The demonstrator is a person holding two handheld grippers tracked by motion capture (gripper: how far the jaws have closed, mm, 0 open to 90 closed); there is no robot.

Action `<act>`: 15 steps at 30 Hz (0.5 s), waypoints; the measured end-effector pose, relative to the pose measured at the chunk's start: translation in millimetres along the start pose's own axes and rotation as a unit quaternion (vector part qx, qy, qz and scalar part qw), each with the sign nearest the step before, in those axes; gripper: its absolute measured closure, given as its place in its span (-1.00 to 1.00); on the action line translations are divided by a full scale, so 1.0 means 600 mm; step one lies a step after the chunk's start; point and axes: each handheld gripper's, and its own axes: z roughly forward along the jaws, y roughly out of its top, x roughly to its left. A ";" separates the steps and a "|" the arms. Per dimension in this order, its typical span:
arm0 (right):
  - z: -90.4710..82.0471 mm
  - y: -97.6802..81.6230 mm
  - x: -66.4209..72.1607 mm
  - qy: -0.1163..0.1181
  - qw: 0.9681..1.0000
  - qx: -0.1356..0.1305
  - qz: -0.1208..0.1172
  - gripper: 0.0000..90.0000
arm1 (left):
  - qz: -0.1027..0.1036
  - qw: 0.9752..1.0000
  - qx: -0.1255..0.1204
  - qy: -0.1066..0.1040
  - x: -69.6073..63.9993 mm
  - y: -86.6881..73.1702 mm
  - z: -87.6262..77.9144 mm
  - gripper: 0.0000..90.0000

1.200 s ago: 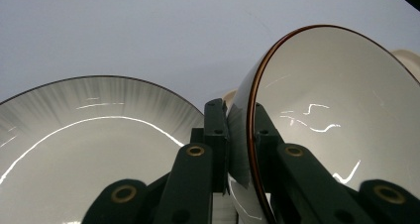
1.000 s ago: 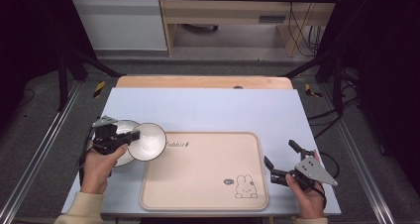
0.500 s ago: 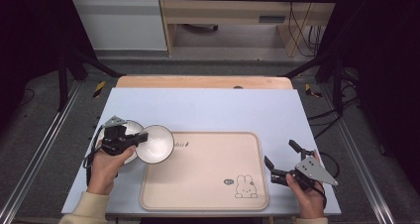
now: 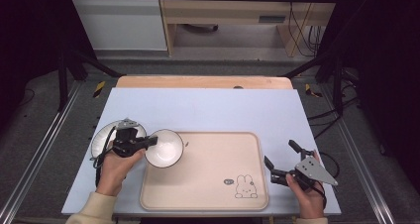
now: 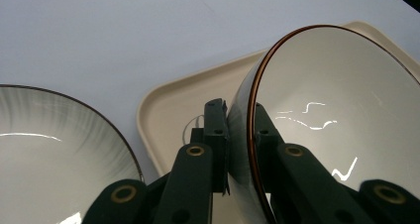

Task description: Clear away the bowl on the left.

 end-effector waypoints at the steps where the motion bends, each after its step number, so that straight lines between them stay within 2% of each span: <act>1: 0.000 0.000 0.000 0.000 1.000 0.000 0.000 -0.94 | 0.001 1.000 0.001 -0.001 -0.001 0.000 0.001 0.82; 15: 0.000 -0.001 0.000 0.000 1.000 0.002 0.001 -0.93 | 0.008 1.000 0.014 -0.026 -0.027 -0.002 0.020 0.82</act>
